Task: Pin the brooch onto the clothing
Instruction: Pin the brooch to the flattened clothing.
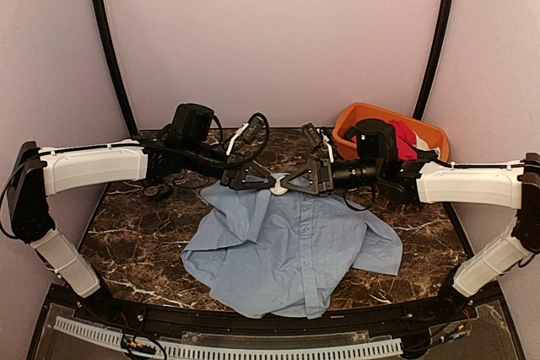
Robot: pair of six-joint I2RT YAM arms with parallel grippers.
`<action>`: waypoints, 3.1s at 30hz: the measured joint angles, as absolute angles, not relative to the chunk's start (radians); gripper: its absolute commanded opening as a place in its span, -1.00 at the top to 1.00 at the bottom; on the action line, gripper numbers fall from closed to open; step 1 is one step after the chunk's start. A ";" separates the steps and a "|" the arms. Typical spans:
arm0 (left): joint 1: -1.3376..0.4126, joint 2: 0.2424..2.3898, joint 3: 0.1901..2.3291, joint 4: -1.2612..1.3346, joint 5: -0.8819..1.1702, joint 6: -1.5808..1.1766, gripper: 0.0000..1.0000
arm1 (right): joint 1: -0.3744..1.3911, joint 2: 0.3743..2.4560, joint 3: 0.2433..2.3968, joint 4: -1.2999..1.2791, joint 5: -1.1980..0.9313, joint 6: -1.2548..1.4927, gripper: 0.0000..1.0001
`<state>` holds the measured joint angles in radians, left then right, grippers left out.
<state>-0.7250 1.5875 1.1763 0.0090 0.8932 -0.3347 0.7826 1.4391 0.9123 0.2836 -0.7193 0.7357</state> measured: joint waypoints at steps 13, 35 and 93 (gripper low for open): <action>-0.737 1.588 1.179 -0.004 0.876 -0.311 0.25 | 0.782 1.440 0.912 0.283 -0.722 0.738 1.00; -0.710 1.582 1.138 0.107 0.923 -0.358 0.38 | 0.782 1.440 0.912 0.290 -0.729 0.744 1.00; -0.709 1.567 1.076 0.276 0.985 -0.447 0.51 | 0.769 1.466 0.914 0.355 -0.823 0.817 1.00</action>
